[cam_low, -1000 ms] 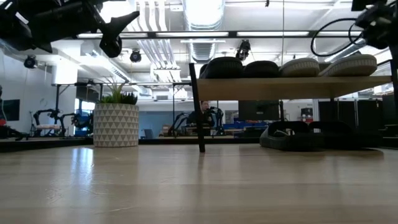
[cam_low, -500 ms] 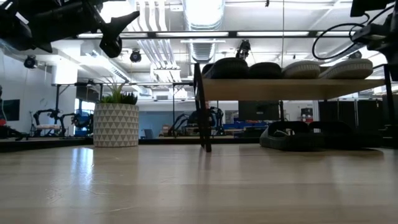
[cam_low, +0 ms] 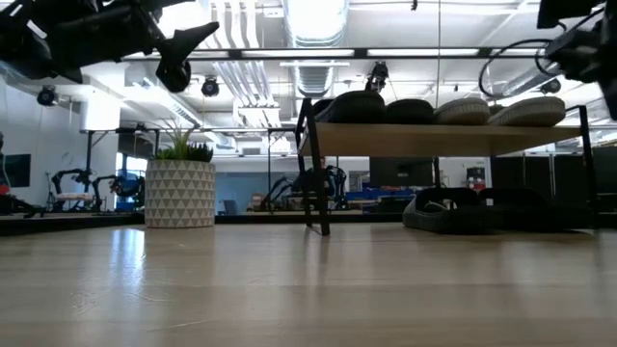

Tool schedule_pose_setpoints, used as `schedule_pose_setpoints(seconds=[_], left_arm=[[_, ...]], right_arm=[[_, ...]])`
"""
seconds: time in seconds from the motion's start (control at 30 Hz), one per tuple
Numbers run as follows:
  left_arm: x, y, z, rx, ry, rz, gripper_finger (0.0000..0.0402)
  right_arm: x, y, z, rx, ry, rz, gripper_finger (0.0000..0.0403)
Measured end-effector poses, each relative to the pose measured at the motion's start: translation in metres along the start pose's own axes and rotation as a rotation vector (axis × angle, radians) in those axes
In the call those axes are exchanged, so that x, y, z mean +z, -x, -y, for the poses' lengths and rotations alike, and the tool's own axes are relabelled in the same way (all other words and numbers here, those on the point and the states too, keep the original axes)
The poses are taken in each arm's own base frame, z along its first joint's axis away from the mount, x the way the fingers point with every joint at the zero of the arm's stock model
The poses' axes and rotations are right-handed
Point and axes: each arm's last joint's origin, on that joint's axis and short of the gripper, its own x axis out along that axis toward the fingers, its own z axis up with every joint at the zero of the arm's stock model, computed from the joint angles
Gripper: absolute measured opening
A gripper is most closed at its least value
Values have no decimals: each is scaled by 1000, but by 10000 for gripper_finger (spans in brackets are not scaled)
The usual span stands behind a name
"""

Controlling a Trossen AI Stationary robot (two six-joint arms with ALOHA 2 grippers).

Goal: Pick and place slides into the shelf
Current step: Adjust the shelf

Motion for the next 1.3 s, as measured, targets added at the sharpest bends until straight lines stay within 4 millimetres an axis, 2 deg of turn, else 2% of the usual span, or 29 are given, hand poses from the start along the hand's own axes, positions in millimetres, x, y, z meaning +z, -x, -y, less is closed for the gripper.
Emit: schedule_pose_setpoints(seconds=[0.13,0.27,0.33,0.4,0.53,0.6,0.73,0.97,1.17,1.3], left_arm=[[1,1,1,-4,-1,6,199],[1,1,1,-5,4,7,199],[2,1,2,-22,88,1,199],[0,1,3,-70,190,-39,199],[-3,-5,5,-118,241,-99,199],[-1,-11,5,-128,288,-99,199],[1,-26,8,-191,277,-71,199],[-50,-48,-2,-126,336,-305,199],[-74,-69,8,-2,133,-304,199],[-83,-81,19,-18,27,-422,199]], right_arm=[[-8,5,-1,171,17,-146,9],[-10,22,-7,260,43,-148,9],[-10,35,-12,304,91,-131,9],[-9,45,-15,303,118,-94,9],[-8,57,-12,224,105,12,9],[-7,59,-12,211,94,33,9],[-6,55,-12,200,92,26,9],[-6,47,-12,169,93,9,9],[-6,45,-12,174,96,-14,9],[-7,45,-12,182,97,-18,9]])
